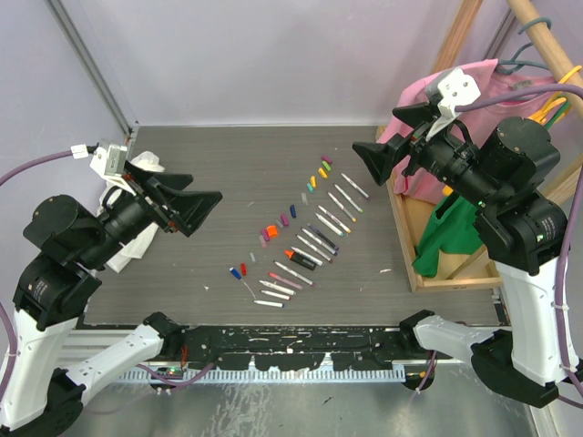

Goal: Open the pen caps
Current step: Reset both arms

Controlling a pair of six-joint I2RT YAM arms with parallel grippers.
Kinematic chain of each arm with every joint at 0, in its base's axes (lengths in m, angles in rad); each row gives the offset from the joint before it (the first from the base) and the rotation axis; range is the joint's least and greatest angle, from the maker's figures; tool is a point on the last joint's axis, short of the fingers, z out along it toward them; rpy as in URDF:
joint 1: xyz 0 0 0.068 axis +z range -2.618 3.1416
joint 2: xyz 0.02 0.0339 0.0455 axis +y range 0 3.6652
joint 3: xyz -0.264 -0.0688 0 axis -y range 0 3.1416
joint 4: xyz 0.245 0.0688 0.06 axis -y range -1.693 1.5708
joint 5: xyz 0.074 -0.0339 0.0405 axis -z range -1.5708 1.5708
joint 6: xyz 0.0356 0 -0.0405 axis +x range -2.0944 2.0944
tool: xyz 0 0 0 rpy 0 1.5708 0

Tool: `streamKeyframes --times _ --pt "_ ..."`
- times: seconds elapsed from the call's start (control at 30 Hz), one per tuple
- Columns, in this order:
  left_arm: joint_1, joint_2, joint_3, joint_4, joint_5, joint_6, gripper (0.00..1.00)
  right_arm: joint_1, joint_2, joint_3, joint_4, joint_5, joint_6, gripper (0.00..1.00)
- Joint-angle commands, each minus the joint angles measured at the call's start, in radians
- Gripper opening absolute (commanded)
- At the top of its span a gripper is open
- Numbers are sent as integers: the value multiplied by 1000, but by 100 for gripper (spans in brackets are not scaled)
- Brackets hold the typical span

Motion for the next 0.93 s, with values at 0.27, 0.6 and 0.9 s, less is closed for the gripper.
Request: streamKeyframes --times 0.27,0.6,0.9 --pt "0 -1 -1 1 1 1 98 0 -1 -2 1 -2 -1 100" --pt "-1 -10 -32 1 13 14 98 -2 -9 -51 -1 -29 6 100" --pt "-1 -23 -79 16 25 25 98 -4 -17 -107 4 -59 12 100"
